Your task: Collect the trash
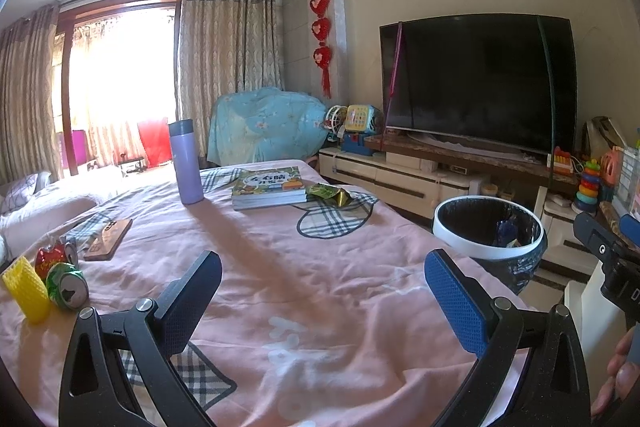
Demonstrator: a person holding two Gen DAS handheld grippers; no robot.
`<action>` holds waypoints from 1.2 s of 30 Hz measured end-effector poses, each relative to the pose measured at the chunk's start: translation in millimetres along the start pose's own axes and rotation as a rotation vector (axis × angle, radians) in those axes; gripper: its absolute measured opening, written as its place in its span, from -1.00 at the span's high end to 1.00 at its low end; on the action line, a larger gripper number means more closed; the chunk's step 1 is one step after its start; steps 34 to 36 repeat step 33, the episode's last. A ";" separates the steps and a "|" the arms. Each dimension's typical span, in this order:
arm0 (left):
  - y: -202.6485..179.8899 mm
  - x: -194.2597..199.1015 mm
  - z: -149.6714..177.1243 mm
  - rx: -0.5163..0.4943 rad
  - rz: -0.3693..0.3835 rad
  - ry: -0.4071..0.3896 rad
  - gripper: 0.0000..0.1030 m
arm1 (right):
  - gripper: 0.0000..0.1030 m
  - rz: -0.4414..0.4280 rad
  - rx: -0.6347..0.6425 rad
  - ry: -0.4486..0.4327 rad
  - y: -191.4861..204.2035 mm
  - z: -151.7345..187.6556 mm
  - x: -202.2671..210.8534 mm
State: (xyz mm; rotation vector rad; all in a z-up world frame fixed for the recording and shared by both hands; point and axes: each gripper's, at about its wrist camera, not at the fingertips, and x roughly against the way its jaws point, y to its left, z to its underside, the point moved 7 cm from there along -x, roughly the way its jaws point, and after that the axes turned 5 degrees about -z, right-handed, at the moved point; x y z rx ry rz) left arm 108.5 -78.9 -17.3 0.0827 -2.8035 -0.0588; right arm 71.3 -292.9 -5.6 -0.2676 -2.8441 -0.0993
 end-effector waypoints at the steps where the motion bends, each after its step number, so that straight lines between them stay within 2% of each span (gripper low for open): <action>1: -0.5 0.1 -0.3 -0.002 0.000 -0.001 -0.98 | -1.00 0.001 0.001 0.001 0.0 0.1 0.0; 36: -1.7 -8.1 1.3 -0.003 0.013 0.021 -0.99 | -1.00 -0.011 -0.013 0.032 6.6 5.6 -6.1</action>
